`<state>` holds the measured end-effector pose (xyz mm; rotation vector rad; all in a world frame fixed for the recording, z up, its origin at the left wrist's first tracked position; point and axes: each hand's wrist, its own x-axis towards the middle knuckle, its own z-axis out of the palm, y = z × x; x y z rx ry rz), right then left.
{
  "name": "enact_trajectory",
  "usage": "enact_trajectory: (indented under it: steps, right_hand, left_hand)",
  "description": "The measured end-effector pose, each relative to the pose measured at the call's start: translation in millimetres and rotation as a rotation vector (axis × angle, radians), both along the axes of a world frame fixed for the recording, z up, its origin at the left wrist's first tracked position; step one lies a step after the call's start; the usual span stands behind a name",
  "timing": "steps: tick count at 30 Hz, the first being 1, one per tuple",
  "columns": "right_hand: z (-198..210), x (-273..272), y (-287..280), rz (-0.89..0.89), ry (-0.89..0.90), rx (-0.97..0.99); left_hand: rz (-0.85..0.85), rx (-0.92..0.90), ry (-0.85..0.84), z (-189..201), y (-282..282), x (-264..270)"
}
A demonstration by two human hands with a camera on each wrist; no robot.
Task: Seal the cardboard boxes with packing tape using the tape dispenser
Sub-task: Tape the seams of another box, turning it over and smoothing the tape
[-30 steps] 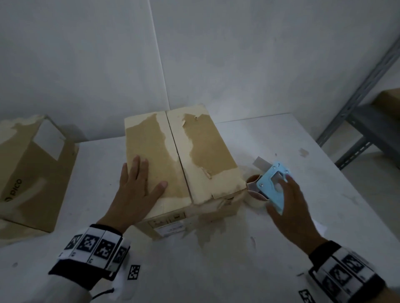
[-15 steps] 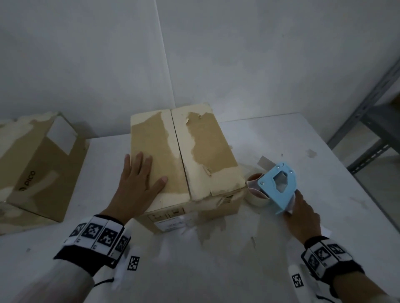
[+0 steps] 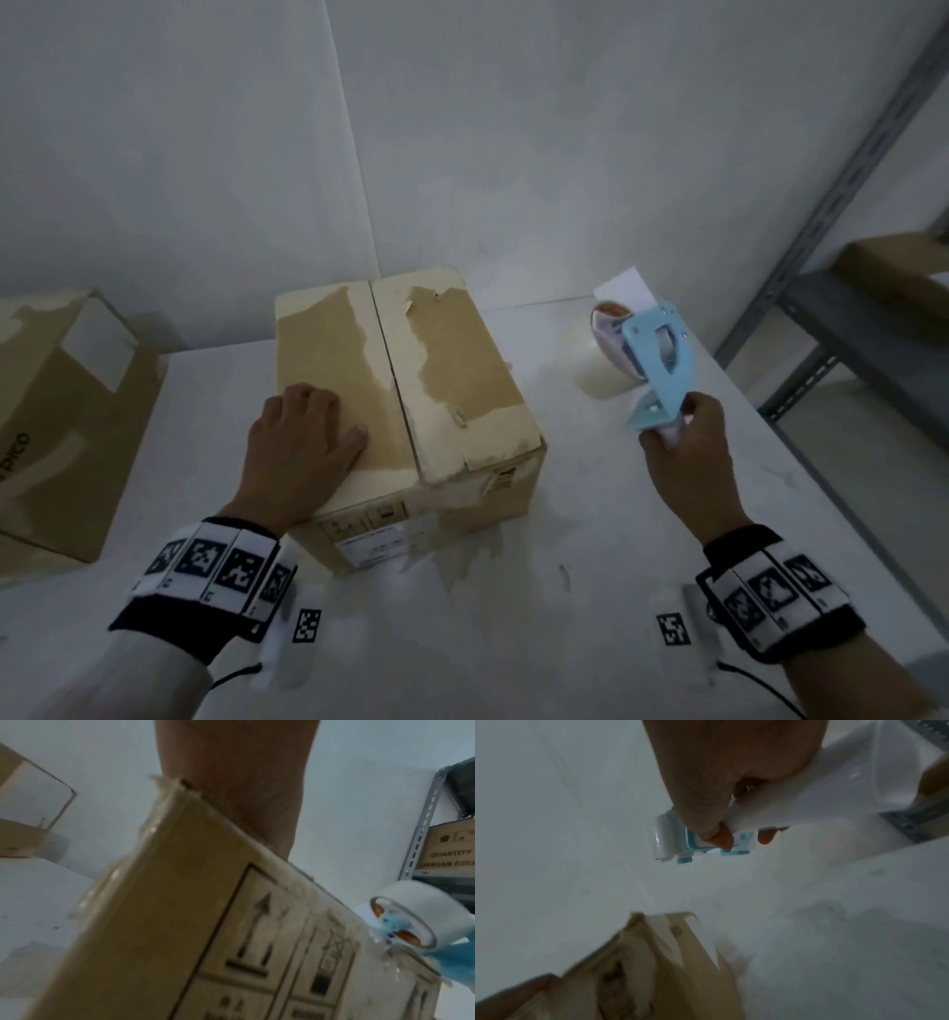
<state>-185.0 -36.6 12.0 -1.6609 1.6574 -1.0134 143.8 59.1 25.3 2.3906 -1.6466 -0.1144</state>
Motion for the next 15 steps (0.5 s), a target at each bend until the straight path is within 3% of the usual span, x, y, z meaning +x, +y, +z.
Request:
enact_trajectory:
  steps: [4, 11, 15]
  right_hand:
    - [48.9, 9.0, 0.2, 0.130, -0.089, -0.071]
    - [88.6, 39.5, 2.7, 0.434, -0.235, 0.014]
    - [99.5, 60.0, 16.0, 0.576, -0.292, 0.067]
  left_hand:
    - [0.001, -0.001, 0.065, 13.7, -2.0, 5.0]
    - [-0.178, -0.255, 0.480, 46.0, -3.3, -8.1]
    - [-0.132, -0.271, 0.990, 60.6, -5.3, -18.4]
